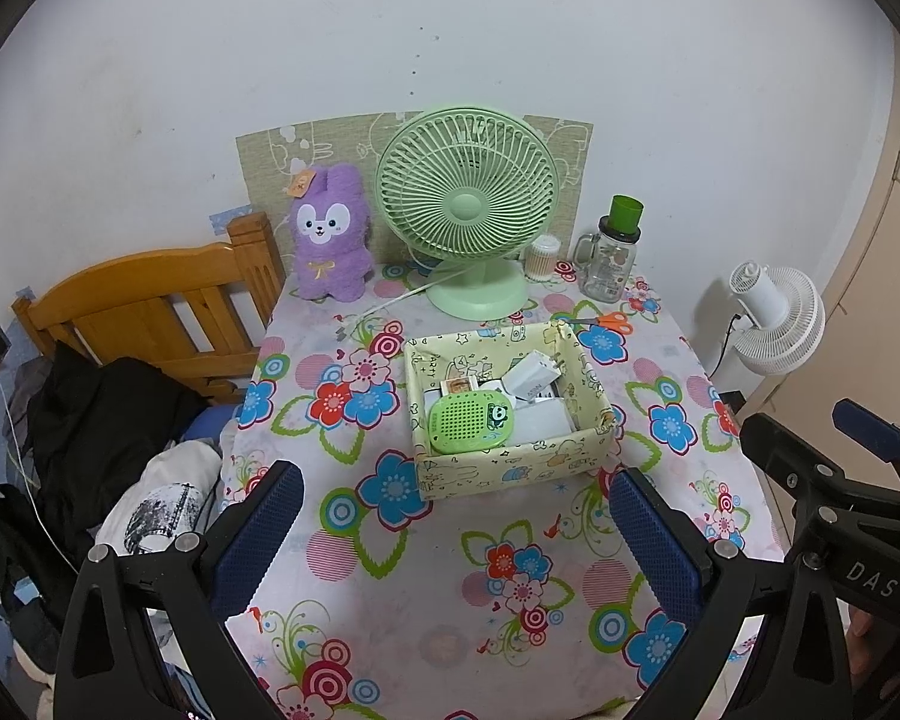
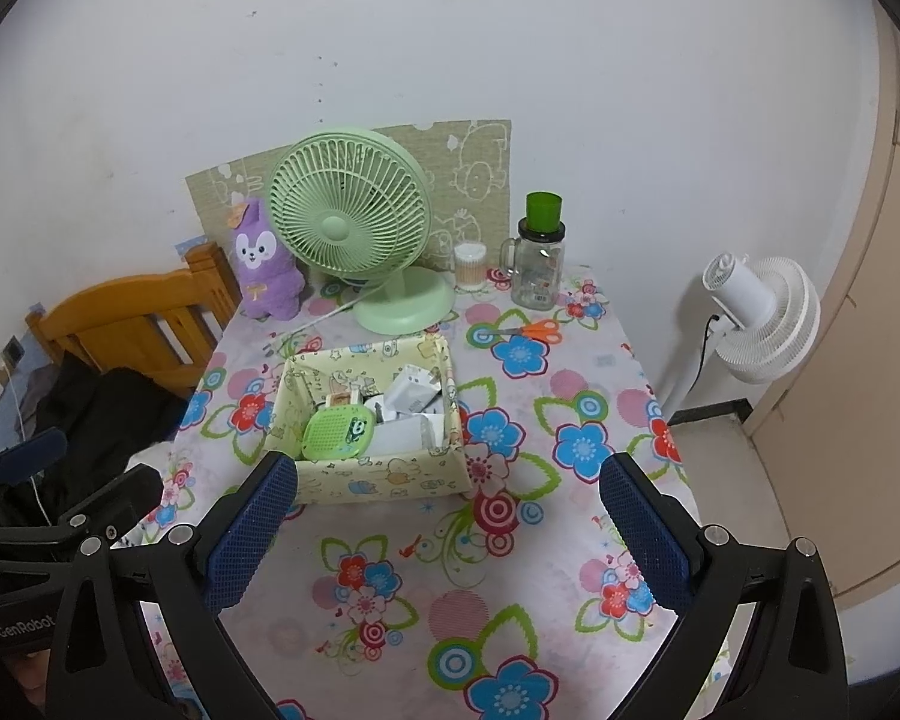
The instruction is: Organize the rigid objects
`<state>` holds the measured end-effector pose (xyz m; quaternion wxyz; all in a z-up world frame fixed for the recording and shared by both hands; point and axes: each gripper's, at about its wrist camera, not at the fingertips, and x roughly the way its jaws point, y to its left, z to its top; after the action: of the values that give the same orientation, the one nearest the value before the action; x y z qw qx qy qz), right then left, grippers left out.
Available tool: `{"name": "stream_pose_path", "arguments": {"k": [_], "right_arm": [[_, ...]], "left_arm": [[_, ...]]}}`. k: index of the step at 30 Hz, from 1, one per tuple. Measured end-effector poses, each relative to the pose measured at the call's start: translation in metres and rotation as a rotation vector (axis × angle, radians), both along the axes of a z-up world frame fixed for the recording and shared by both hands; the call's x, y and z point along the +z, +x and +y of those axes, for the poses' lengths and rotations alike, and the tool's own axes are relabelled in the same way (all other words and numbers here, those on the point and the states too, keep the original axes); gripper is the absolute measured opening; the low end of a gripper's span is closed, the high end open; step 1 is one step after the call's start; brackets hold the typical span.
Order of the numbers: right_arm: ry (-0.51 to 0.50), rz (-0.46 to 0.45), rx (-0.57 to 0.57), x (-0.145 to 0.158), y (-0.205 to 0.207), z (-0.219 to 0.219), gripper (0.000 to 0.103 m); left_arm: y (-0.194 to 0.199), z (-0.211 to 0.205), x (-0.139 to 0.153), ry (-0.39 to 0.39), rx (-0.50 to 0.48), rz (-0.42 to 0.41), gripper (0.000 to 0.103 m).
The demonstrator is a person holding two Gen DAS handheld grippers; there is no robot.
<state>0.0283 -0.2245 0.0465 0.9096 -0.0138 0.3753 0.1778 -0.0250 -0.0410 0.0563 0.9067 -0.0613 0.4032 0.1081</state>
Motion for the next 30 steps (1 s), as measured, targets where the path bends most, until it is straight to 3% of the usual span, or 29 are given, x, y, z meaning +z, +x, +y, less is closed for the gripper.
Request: {"name": "stream_pose_path", "arguments": {"k": [30], "right_arm": [[-0.01, -0.005, 0.007, -0.0013, 0.0007, -0.0004, 0.102]], "left_arm": [[-0.0008, -0.0012, -0.0003, 0.0, 0.002, 0.0, 0.103]]}}
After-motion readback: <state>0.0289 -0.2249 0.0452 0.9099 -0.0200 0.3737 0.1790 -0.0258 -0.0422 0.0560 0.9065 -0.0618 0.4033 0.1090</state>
